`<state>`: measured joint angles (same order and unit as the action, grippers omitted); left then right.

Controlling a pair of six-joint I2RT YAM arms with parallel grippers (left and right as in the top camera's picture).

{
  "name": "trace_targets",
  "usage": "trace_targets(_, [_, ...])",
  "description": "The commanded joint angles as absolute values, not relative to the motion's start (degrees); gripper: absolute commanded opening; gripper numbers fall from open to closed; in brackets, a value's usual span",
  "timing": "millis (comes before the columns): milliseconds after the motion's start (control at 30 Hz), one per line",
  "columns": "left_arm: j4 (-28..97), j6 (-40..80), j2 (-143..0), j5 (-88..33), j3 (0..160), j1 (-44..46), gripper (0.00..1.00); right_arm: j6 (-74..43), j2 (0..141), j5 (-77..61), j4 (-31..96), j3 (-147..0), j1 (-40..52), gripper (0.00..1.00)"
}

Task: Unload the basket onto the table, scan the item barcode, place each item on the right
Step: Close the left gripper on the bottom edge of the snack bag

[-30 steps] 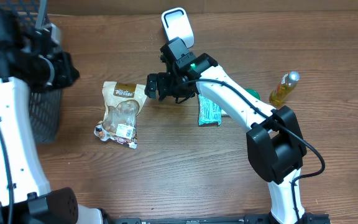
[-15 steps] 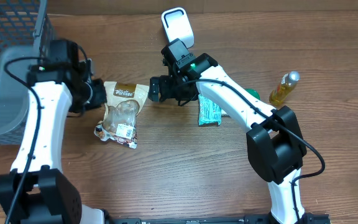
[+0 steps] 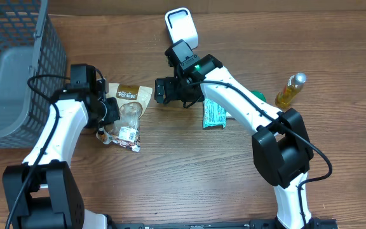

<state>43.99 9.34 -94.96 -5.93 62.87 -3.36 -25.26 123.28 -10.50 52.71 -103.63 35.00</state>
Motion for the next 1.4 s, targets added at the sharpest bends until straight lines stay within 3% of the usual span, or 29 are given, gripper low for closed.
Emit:
trace_targets(0, [42.52, 10.35, -95.35, -5.93, 59.96, -3.18, 0.04, -25.28, 123.20, -9.91, 52.56, -104.31, 34.96, 1.00])
trace_targets(767, [33.80, 12.38, -95.35, -7.18, 52.27, -3.18, 0.09, -25.28, 123.20, -9.89, 52.14, -104.31, 34.96, 1.00])
trace_targets(933, [33.17, 8.56, -95.35, -14.94, 52.27, -2.04, 0.09, -25.28, 123.20, -9.91, 52.18, -104.31, 34.96, 1.00])
trace_targets(1367, [33.76, 0.10, -95.35, -15.27, 54.63, 4.58, 0.18, -25.28, 123.20, -9.91, 52.18, -104.31, 34.96, 1.00])
